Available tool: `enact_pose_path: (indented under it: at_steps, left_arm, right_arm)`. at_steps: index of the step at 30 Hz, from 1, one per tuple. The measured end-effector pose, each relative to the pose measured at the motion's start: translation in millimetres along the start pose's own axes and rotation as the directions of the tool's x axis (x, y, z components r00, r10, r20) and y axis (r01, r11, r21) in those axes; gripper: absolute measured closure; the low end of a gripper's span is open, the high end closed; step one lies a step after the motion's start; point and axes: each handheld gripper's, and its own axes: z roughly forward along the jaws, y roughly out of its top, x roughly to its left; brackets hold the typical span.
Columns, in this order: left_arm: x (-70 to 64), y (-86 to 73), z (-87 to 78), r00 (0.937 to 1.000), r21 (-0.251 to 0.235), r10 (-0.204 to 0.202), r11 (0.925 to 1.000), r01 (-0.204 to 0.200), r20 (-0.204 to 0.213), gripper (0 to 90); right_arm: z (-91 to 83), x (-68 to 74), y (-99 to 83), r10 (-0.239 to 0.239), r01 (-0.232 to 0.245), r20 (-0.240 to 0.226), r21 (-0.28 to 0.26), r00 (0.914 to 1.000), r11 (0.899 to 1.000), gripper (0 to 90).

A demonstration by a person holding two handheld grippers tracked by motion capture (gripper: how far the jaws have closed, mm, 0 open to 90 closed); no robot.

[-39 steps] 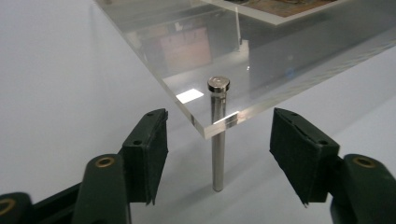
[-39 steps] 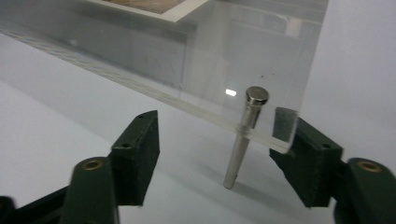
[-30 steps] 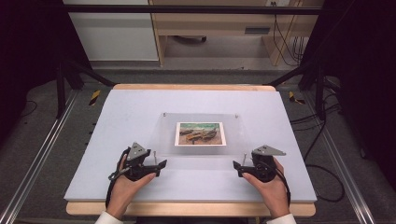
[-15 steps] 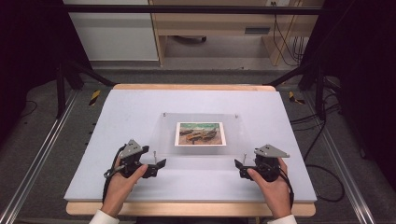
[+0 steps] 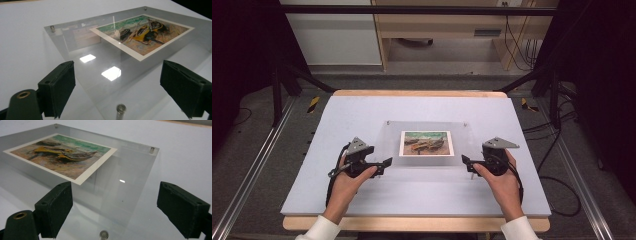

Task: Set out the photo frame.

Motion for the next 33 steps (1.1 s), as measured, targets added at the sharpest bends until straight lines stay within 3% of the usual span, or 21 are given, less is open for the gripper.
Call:
enact_pose_path:
  at_steps: [4, 6, 10, 14, 16, 19, 23, 24, 30, 32, 33]
  left_arm:
    - [3.3, -3.2, 5.4, 0.9997, 0.015, -0.022, 0.9997, 0.022, 0.010, 14.6]
    - [3.2, -5.6, 6.3, 0.9979, 0.004, -0.061, 0.9981, 0.061, 0.023, 15.0]
    - [2.9, -7.0, 7.4, 0.9966, 0.001, -0.081, 0.9967, 0.081, 0.016, 14.2]
    - [7.1, -9.5, 9.9, 0.9886, 0.008, -0.146, 0.9893, 0.146, 0.037, 13.3]
    - [10.1, -10.7, 10.9, 0.9829, 0.010, -0.177, 0.9843, 0.176, 0.051, 13.3]
    - [12.2, -11.0, 11.1, 0.9807, 0.015, -0.186, 0.9825, 0.186, 0.060, 13.6]
    - [12.6, -12.0, 10.4, 0.9799, 0.012, -0.187, 0.9824, 0.187, 0.069, 13.7]
    - [13.3, -12.7, 10.2, 0.9797, 0.009, -0.186, 0.9826, 0.186, 0.076, 13.6]
    - [15.6, -13.9, 8.8, 0.9737, 0.019, -0.207, 0.9783, 0.206, 0.095, 14.0]
    - [16.0, -14.6, 8.8, 0.9716, 0.021, -0.214, 0.9767, 0.213, 0.100, 14.0]
    - [16.7, -15.4, 9.0, 0.9701, 0.017, -0.219, 0.9758, 0.218, 0.106, 13.9]
  right_arm:
    - [8.5, -5.7, -1.2, 0.041, -0.041, -0.009, 0.001, 0.9991, 0.999, 15.2]
    - [11.4, -6.3, -3.4, 0.045, -0.045, -0.019, 0.014, 0.9988, 0.999, 15.3]
    - [14.0, -7.1, -8.4, 0.089, -0.088, -0.033, 0.025, 0.9955, 0.996, 15.8]
    - [18.5, -9.3, -10.0, 0.122, -0.120, -0.064, 0.027, 0.9904, 0.992, 15.9]
    - [20.8, -9.6, -10.9, 0.157, -0.155, -0.092, 0.032, 0.9833, 0.987, 15.8]
    - [22.7, -9.3, -12.8, 0.198, -0.194, -0.125, 0.046, 0.9722, 0.980, 14.6]
    - [22.4, -11.0, -14.5, 0.222, -0.217, -0.139, 0.051, 0.9650, 0.975, 14.1]
    - [22.3, -11.4, -15.4, 0.243, -0.236, -0.146, 0.058, 0.9591, 0.970, 13.5]
    - [19.3, -15.2, -18.7, 0.277, -0.266, -0.189, 0.083, 0.9421, 0.960, 13.3]
    - [19.5, -16.9, -19.5, 0.295, -0.280, -0.209, 0.095, 0.9325, 0.955, 13.7]
    - [20.3, -17.3, -20.1, 0.307, -0.290, -0.232, 0.107, 0.9229, 0.951, 13.7]
